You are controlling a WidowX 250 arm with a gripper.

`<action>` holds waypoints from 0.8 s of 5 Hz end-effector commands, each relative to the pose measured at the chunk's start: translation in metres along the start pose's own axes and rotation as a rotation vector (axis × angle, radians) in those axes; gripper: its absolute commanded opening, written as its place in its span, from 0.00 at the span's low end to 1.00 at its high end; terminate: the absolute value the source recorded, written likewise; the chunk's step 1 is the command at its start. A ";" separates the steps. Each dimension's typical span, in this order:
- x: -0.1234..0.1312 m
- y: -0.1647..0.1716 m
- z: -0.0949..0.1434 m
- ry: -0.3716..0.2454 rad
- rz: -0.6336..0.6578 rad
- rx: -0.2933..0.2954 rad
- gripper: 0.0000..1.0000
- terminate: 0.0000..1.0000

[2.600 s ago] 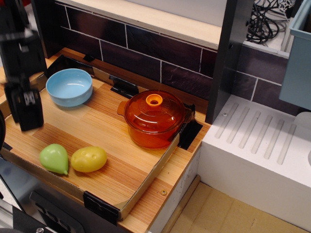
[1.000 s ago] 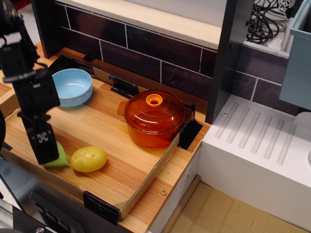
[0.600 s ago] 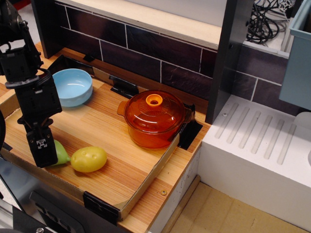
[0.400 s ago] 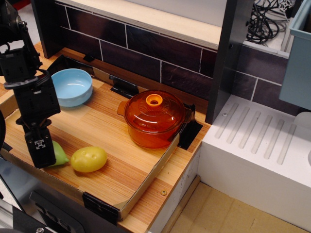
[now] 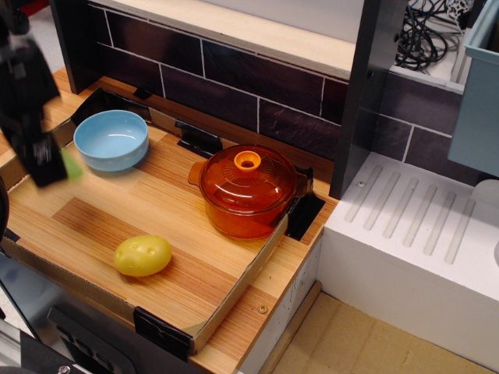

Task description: Put pear in bowl

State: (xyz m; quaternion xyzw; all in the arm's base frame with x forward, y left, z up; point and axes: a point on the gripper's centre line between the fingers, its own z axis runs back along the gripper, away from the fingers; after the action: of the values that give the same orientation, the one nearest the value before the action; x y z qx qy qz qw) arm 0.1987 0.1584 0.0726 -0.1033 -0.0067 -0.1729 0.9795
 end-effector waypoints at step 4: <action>0.050 0.036 -0.001 -0.102 0.140 0.221 1.00 0.00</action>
State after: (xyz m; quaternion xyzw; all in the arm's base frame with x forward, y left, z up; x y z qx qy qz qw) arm 0.2578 0.1656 0.0458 -0.0288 -0.0457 -0.0886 0.9946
